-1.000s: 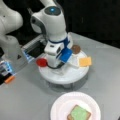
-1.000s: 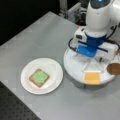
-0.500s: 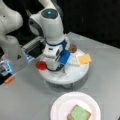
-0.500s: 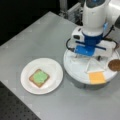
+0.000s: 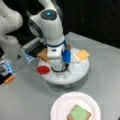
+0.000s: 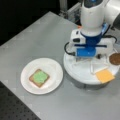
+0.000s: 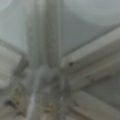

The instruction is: Ingredient selection for cheeseburger or sandwich

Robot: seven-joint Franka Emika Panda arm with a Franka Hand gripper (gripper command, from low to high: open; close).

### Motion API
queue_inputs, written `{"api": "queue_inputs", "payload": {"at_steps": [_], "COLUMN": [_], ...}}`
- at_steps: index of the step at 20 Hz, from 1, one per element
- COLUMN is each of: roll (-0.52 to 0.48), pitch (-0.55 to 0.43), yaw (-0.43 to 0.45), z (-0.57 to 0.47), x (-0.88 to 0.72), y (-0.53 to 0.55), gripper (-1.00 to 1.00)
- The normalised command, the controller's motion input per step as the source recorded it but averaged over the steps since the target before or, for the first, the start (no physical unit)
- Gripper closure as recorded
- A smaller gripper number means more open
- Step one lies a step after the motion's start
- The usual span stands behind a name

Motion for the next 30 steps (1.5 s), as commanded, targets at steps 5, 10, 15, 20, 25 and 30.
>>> {"api": "queue_inputs", "payload": {"at_steps": [5, 10, 15, 20, 25, 30], "roll": [0.059, 0.060, 0.037, 0.006, 0.002, 0.012], "pitch": [-0.018, 0.015, 0.045, 0.054, 0.061, 0.073], "yaw": [0.471, 0.511, 0.368, 0.337, 0.404, 0.418], "z": [-0.13, -0.08, -0.03, 0.01, 0.03, 0.04], "x": [0.09, 0.21, 0.24, 0.29, 0.33, 0.38], "y": [-0.06, -0.13, -0.20, -0.23, -0.25, -0.26], "gripper": [-1.00, -1.00, -1.00, -1.00, -1.00, -1.00]}}
